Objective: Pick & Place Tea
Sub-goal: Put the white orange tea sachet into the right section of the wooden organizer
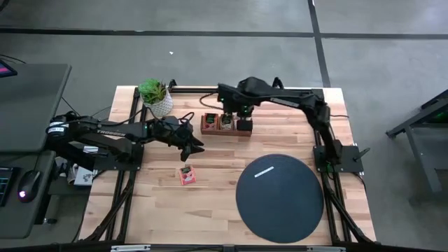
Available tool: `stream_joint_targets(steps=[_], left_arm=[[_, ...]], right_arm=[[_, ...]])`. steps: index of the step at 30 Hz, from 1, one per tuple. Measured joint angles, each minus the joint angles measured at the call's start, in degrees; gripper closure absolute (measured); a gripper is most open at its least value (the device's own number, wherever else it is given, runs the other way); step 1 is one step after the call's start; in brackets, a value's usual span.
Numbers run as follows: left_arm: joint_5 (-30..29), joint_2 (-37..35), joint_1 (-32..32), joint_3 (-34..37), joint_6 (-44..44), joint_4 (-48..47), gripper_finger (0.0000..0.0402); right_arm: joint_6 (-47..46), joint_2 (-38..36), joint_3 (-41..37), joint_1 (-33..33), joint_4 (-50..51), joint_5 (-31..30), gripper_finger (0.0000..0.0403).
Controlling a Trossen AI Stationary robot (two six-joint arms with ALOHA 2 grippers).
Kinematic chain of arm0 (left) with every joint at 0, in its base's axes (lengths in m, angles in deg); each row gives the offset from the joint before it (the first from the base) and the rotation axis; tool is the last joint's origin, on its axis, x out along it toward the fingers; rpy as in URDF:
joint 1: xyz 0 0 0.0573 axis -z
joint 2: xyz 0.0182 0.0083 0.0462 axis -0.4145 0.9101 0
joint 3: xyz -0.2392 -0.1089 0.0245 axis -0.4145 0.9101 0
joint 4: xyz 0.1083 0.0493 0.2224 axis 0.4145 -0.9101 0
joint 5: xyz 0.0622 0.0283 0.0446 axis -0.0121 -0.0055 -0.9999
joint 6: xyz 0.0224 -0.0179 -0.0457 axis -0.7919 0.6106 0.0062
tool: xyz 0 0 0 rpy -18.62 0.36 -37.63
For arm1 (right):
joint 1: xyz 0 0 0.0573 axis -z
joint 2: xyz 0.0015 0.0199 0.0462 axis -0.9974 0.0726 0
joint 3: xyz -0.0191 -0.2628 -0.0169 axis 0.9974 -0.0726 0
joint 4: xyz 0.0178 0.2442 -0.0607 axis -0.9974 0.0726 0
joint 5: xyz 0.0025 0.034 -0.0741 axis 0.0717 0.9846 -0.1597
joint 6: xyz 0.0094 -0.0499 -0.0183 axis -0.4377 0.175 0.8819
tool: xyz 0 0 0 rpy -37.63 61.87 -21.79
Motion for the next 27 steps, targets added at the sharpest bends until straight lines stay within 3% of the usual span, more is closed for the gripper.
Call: stream_joint_targets(steps=[6,12,27], left_arm=[[-0.1,0.0,0.1,0.0,0.0,-0.1,0.0236],[-1.2,0.0,0.1,0.0,0.0,-0.6,0.0236],[-1.5,0.0,0.1,0.0,0.0,-2.4,0.0236]], right_arm=[[3.8,4.3,0.7,-1.9,-0.1,-1.4,0.0403],[6.7,5.3,-2.8,-3.3,-1.2,-6.6,0.0403],[7.6,5.3,-12.4,-3.2,-11.0,-7.4,0.0403]])
